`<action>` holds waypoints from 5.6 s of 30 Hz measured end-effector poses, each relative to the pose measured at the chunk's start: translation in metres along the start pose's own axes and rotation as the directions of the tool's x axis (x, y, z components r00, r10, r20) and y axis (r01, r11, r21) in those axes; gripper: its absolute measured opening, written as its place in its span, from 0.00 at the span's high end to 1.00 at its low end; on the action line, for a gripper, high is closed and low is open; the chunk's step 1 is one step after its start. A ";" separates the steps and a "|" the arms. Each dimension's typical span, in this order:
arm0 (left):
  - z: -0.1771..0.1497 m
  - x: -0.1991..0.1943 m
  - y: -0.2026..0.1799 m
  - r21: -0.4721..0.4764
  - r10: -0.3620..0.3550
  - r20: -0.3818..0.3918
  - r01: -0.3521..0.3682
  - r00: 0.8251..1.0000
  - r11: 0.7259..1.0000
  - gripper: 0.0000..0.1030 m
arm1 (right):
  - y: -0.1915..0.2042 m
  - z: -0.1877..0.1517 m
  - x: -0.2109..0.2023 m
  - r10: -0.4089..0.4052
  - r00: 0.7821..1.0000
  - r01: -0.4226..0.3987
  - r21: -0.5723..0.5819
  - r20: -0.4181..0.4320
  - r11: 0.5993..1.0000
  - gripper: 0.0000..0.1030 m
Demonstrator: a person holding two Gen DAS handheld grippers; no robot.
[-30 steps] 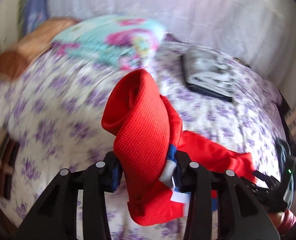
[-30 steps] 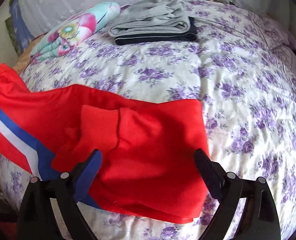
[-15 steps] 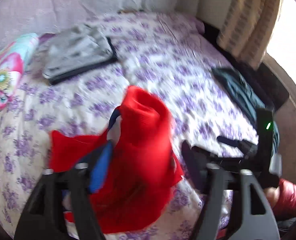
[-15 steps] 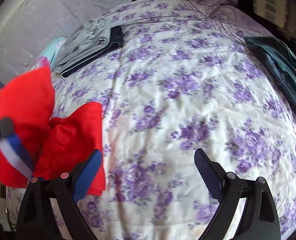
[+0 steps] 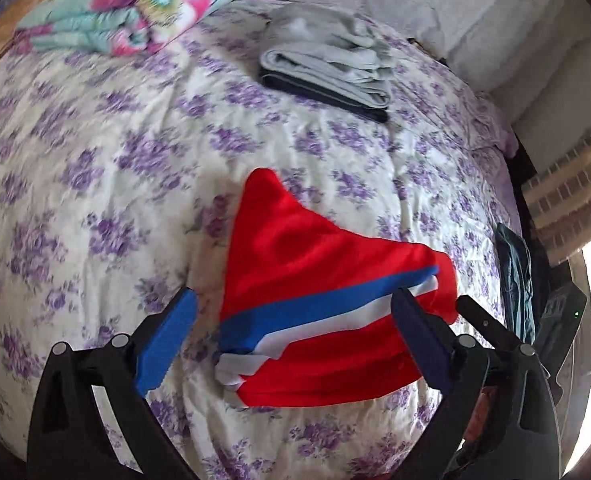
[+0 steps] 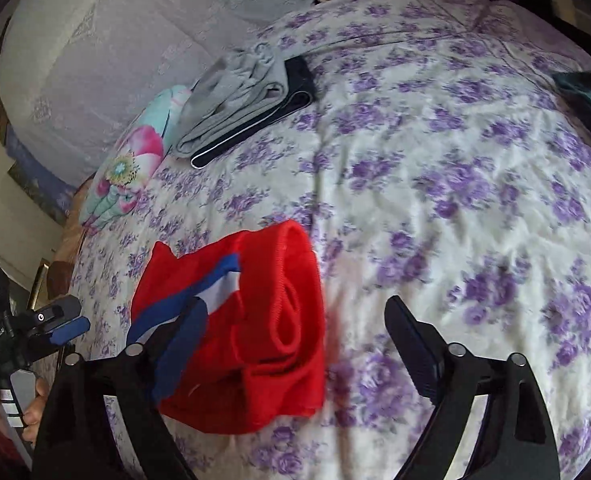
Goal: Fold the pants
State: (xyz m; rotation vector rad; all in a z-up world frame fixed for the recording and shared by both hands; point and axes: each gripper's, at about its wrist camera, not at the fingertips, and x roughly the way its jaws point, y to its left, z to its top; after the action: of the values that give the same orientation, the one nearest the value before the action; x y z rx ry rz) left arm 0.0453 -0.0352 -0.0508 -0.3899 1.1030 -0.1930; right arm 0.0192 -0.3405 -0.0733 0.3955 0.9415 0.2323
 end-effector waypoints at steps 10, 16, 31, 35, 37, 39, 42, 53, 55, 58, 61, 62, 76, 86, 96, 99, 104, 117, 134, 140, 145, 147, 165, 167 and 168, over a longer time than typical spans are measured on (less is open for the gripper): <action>-0.023 0.041 0.017 0.031 0.102 -0.188 -0.098 0.977 0.995 0.08 | 0.017 0.003 -0.003 0.187 0.977 -0.190 -0.030 -0.099 0.981 0.37; -0.034 0.067 0.018 0.065 0.126 -0.283 -0.112 0.951 0.992 0.08 | 0.037 -0.026 0.007 0.041 0.983 -0.086 -0.257 -0.177 0.963 0.37; -0.038 0.076 0.017 0.093 0.107 -0.333 -0.080 0.937 0.992 0.06 | 0.008 -0.038 -0.001 -0.076 0.976 0.037 -0.186 -0.202 0.982 0.49; -0.036 0.065 0.017 0.101 0.125 -0.283 -0.100 0.951 0.990 0.07 | 0.007 -0.013 -0.028 -0.075 0.994 0.064 -0.141 -0.075 0.988 0.45; -0.033 0.055 0.020 0.107 0.144 -0.238 -0.121 0.960 0.987 0.08 | 0.020 0.006 -0.032 -0.045 0.999 0.041 -0.161 -0.020 0.986 0.45; -0.031 0.049 0.021 0.104 0.151 -0.198 -0.133 0.969 0.986 0.08 | 0.043 0.023 -0.023 0.008 1.000 -0.010 -0.192 -0.011 0.981 0.45; -0.029 0.057 0.022 0.112 0.152 -0.231 -0.129 0.961 0.985 0.08 | 0.094 0.036 0.012 0.121 0.989 -0.141 -0.283 -0.085 0.949 0.46; -0.041 0.071 0.034 0.084 0.131 -0.270 -0.113 0.954 0.990 0.04 | 0.122 0.041 0.142 0.107 0.931 -0.169 -0.152 -0.349 0.974 1.00; -0.042 0.060 0.035 0.085 0.160 -0.231 -0.144 0.960 0.986 0.05 | 0.127 0.048 0.109 0.136 0.952 -0.195 -0.199 -0.274 0.960 0.93; -0.035 0.034 0.029 0.088 0.156 -0.099 -0.148 0.983 0.985 0.05 | 0.126 0.042 0.057 0.133 0.975 -0.182 -0.301 -0.175 0.936 0.55; -0.029 0.030 0.018 0.137 0.164 -0.053 -0.155 0.985 0.978 0.05 | 0.109 0.018 0.033 0.073 0.987 -0.121 -0.358 -0.143 0.926 0.44; -0.029 0.037 0.015 0.161 0.183 -0.072 -0.170 0.980 0.972 0.05 | 0.099 0.010 0.035 0.032 0.987 -0.088 -0.365 -0.158 0.927 0.44; -0.035 0.051 0.072 0.026 0.126 -0.222 -0.123 0.967 0.992 0.04 | 0.033 0.023 -0.015 -0.005 1.000 0.001 -0.166 -0.025 0.986 0.34; -0.042 0.050 0.047 0.074 0.143 -0.191 -0.131 0.971 0.989 0.05 | 0.145 0.042 0.080 0.075 0.981 -0.142 -0.393 -0.181 0.908 0.34; -0.048 0.057 0.021 0.084 0.016 -0.162 -0.002 0.987 0.996 0.57 | 0.173 0.038 0.155 0.043 0.937 -0.196 -0.420 -0.347 0.886 0.82; -0.053 0.053 0.016 0.104 0.009 -0.142 0.006 0.990 0.995 0.63 | 0.164 0.045 0.145 0.104 0.938 -0.228 -0.366 -0.329 0.902 0.87; -0.062 0.034 0.021 0.100 -0.032 -0.134 0.046 0.991 0.994 0.70 | 0.163 0.052 0.137 0.127 0.949 -0.230 -0.354 -0.290 0.907 0.88; -0.052 -0.005 0.030 0.107 -0.008 -0.025 0.011 1.000 0.994 0.82 | 0.151 0.064 0.121 0.188 0.951 -0.257 -0.288 -0.247 0.922 0.88; -0.079 0.022 0.046 0.113 -0.113 -0.257 0.146 0.960 0.983 0.78 | 0.157 0.080 0.124 0.239 0.914 -0.323 -0.233 -0.328 0.917 0.93; -0.076 0.031 0.045 0.120 -0.086 -0.252 0.119 0.964 0.986 0.75 | 0.175 0.060 0.142 0.136 0.928 -0.261 -0.344 -0.347 0.902 0.42; -0.073 0.044 0.036 0.110 -0.073 -0.249 0.103 0.966 0.989 0.72 | 0.177 0.044 0.153 0.085 0.925 -0.238 -0.390 -0.371 0.890 0.88; -0.076 0.042 0.031 0.135 -0.069 -0.252 0.105 0.965 0.985 0.72 | 0.173 0.048 0.152 0.099 0.928 -0.237 -0.363 -0.360 0.901 0.88; -0.026 0.050 0.025 0.128 -0.089 -0.179 0.113 0.980 0.985 0.80 | 0.157 0.073 0.141 0.158 0.939 -0.247 -0.276 -0.306 0.929 0.89; -0.040 0.062 0.018 0.204 -0.038 -0.204 0.080 0.978 0.976 0.80 | 0.158 0.071 0.145 0.146 0.938 -0.238 -0.278 -0.313 0.931 0.89; -0.047 0.057 0.011 0.261 -0.011 -0.185 0.060 0.983 0.964 0.80 | 0.160 0.070 0.146 0.137 0.941 -0.229 -0.288 -0.309 0.930 0.89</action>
State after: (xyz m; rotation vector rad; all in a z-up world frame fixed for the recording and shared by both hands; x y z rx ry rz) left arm 0.0281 -0.0547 -0.1206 -0.1532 1.2322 -0.4104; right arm 0.1563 -0.1593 -0.0763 0.1494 1.1274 0.6210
